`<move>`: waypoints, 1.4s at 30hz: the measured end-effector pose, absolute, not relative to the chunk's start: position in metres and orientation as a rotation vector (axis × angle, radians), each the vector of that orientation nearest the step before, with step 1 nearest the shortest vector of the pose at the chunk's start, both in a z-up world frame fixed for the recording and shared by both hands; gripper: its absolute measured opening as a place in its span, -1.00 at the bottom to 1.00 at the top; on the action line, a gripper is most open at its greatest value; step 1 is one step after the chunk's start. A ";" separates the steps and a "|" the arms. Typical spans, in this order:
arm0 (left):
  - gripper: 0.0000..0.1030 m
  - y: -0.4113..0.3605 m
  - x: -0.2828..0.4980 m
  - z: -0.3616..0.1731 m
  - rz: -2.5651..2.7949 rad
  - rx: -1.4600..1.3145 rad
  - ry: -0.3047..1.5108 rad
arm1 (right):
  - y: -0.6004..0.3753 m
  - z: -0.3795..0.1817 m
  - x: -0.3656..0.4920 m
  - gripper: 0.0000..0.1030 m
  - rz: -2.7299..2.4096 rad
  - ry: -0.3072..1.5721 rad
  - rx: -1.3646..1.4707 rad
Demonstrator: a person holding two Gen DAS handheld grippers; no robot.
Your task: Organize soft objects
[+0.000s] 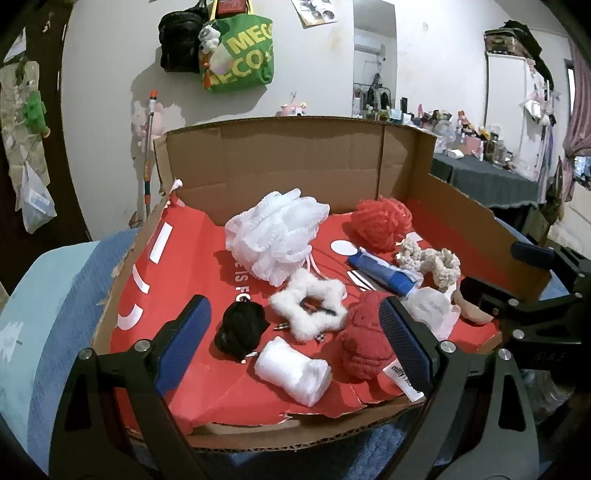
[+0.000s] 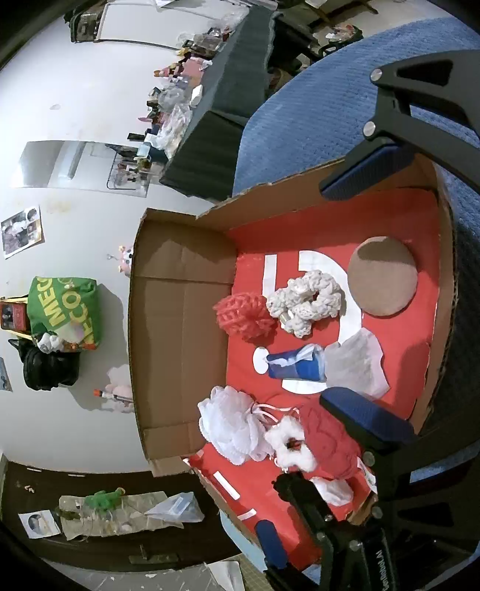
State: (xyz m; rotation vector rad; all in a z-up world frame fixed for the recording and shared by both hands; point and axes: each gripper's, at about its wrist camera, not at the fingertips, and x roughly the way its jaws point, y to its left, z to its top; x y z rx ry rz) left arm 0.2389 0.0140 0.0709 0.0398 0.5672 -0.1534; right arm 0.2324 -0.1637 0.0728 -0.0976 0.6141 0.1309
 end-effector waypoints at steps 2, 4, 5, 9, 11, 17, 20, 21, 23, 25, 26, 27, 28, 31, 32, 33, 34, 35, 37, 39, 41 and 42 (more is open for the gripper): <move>0.81 0.014 0.239 0.070 -0.152 0.038 0.574 | -0.164 0.072 0.232 1.00 0.129 0.615 -0.096; 0.81 0.015 0.240 0.068 -0.148 0.034 0.578 | -0.163 0.072 0.232 1.00 0.127 0.618 -0.096; 0.81 0.015 0.240 0.068 -0.149 0.031 0.582 | -0.163 0.071 0.232 1.00 0.124 0.617 -0.098; 0.81 0.017 0.243 0.065 -0.143 0.021 0.600 | -0.163 0.071 0.232 1.00 0.119 0.617 -0.098; 0.81 0.019 0.244 0.064 -0.140 0.015 0.605 | -0.162 0.070 0.232 1.00 0.115 0.618 -0.103; 0.81 0.018 0.246 0.061 -0.140 0.018 0.623 | -0.160 0.069 0.232 1.00 0.109 0.619 -0.108; 0.81 0.018 0.246 0.061 -0.139 0.018 0.624 | -0.160 0.068 0.232 1.00 0.110 0.620 -0.104; 0.81 0.018 0.246 0.061 -0.136 0.016 0.624 | -0.160 0.068 0.232 1.00 0.109 0.620 -0.104; 0.81 0.019 0.247 0.060 -0.132 0.010 0.628 | -0.160 0.068 0.233 1.00 0.111 0.620 -0.102; 0.81 0.020 0.247 0.059 -0.131 0.005 0.632 | -0.161 0.067 0.233 1.00 0.113 0.627 -0.098; 0.81 0.020 0.247 0.058 -0.131 0.004 0.632 | -0.161 0.066 0.234 1.00 0.113 0.632 -0.095; 0.81 0.020 0.247 0.058 -0.131 0.004 0.631 | -0.161 0.066 0.234 1.00 0.112 0.632 -0.096; 0.81 0.020 0.247 0.058 -0.132 0.006 0.631 | -0.161 0.066 0.234 1.00 0.113 0.631 -0.095; 0.81 0.021 0.247 0.058 -0.133 0.008 0.632 | -0.161 0.065 0.235 1.00 0.112 0.631 -0.095; 0.81 0.021 0.247 0.058 -0.134 0.008 0.632 | -0.161 0.065 0.235 1.00 0.112 0.631 -0.095; 0.81 0.021 0.247 0.058 -0.134 0.008 0.633 | -0.161 0.065 0.235 1.00 0.112 0.631 -0.095; 0.81 0.021 0.247 0.058 -0.134 0.008 0.635 | -0.161 0.065 0.235 1.00 0.112 0.631 -0.094; 0.81 0.021 0.247 0.058 -0.135 0.008 0.636 | -0.161 0.065 0.235 1.00 0.112 0.631 -0.095; 0.81 0.021 0.247 0.058 -0.134 0.010 0.635 | -0.161 0.065 0.234 1.00 0.112 0.631 -0.096; 0.81 0.021 0.248 0.058 -0.135 0.009 0.636 | -0.161 0.065 0.235 1.00 0.111 0.631 -0.096; 0.81 0.021 0.247 0.058 -0.134 0.010 0.638 | -0.161 0.065 0.235 1.00 0.111 0.631 -0.096; 0.81 0.021 0.247 0.058 -0.135 0.010 0.638 | -0.161 0.065 0.235 1.00 0.111 0.631 -0.095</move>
